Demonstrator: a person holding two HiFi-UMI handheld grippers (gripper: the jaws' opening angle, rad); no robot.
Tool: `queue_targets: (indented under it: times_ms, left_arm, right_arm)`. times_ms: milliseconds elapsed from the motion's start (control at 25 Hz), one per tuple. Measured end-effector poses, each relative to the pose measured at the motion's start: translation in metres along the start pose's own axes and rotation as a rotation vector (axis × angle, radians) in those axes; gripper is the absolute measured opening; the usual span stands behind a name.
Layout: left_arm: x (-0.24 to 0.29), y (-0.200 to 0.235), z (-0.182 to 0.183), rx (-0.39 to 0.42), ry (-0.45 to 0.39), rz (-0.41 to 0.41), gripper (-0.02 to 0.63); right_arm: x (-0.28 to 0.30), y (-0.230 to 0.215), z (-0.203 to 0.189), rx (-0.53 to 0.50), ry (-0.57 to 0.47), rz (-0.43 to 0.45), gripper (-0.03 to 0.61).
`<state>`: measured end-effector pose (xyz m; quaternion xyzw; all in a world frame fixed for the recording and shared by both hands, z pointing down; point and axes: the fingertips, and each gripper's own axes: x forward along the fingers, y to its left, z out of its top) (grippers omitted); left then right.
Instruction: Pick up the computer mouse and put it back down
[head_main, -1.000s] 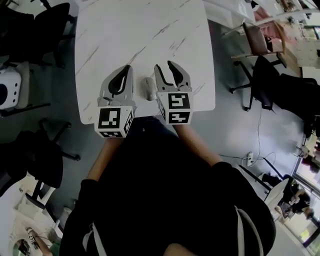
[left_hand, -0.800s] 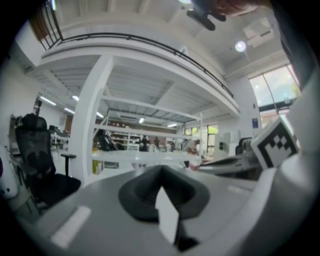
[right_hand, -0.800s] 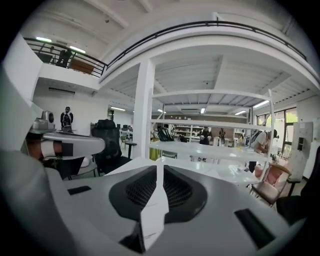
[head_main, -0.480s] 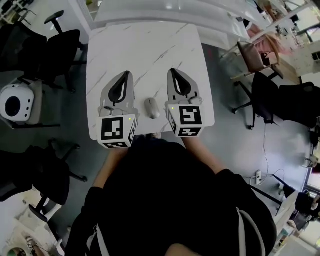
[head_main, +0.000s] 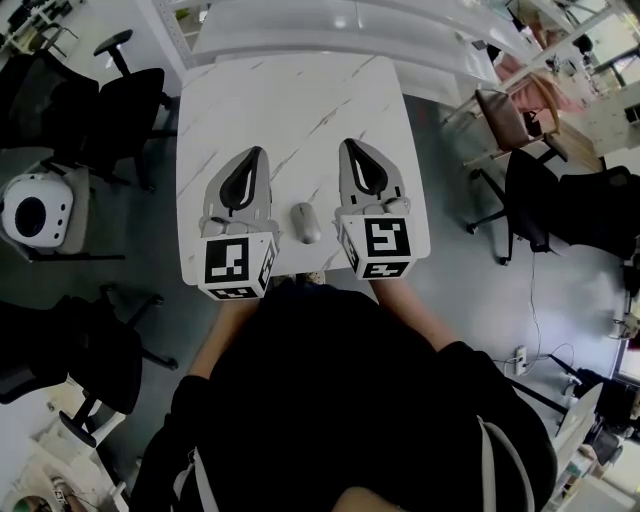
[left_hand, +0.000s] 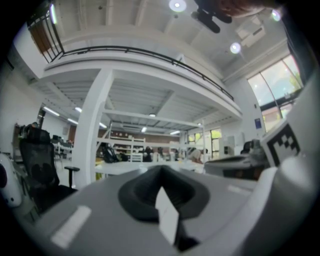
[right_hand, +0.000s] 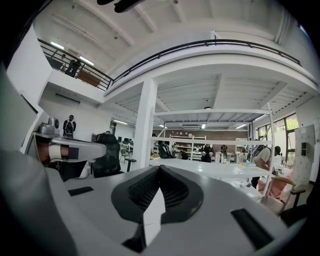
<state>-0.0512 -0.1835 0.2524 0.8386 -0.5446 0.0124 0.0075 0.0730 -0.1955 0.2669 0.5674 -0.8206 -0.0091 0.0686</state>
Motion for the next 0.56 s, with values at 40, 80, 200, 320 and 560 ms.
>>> queue_targets:
  times_ms: [40,80,200,320,560]
  left_arm:
    - [0.0,0.0,-0.001,-0.003,0.0,-0.001,0.006]
    - [0.0,-0.001,-0.002,-0.007,0.001,-0.002,0.006]
    - [0.002,-0.003,-0.004,-0.016,0.006,-0.005,0.006]
    - [0.004,-0.002,-0.005,-0.014,0.003,-0.006,0.006]
    - [0.004,0.003,-0.009,-0.017,0.01,-0.006,0.006]
  right_arm:
    - [0.0,0.0,-0.001,-0.001,0.002,0.001,0.018]
    - [0.0,-0.001,-0.002,-0.001,0.004,0.002,0.018]
    - [-0.001,-0.003,-0.004,0.007,0.01,0.006,0.018]
    - [0.001,-0.002,-0.008,0.016,0.018,0.007,0.018]
    - [0.006,0.003,-0.013,0.016,0.038,0.007,0.018]
